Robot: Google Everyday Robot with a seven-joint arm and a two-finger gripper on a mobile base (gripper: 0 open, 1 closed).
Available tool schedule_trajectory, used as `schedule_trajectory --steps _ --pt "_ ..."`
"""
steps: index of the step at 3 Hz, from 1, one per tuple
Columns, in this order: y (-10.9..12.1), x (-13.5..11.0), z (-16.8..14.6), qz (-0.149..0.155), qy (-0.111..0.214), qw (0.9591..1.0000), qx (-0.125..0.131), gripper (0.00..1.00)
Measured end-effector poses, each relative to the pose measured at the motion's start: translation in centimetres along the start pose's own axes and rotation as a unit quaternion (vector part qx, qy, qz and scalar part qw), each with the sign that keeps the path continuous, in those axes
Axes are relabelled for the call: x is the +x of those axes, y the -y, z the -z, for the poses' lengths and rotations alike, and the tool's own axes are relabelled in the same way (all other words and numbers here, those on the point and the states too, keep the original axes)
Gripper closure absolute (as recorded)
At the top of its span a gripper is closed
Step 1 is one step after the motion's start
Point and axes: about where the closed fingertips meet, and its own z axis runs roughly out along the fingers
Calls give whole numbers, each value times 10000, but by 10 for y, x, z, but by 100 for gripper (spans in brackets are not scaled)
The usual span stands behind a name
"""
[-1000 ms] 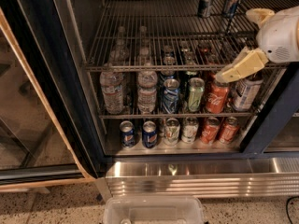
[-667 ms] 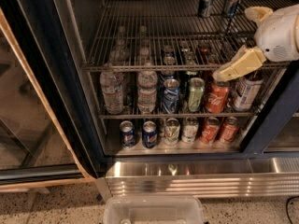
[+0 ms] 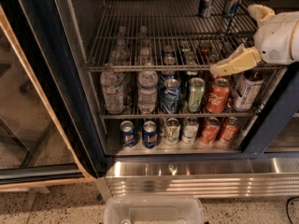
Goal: Pick redbull can from top shelf of fridge
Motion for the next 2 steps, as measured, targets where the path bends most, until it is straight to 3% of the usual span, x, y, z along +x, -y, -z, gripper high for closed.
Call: schedule_trajectory --steps 1,2 --pt "43 -12 -11 77 372 9972 644 0" --pt "80 -23 -24 -15 588 9929 1036 0"
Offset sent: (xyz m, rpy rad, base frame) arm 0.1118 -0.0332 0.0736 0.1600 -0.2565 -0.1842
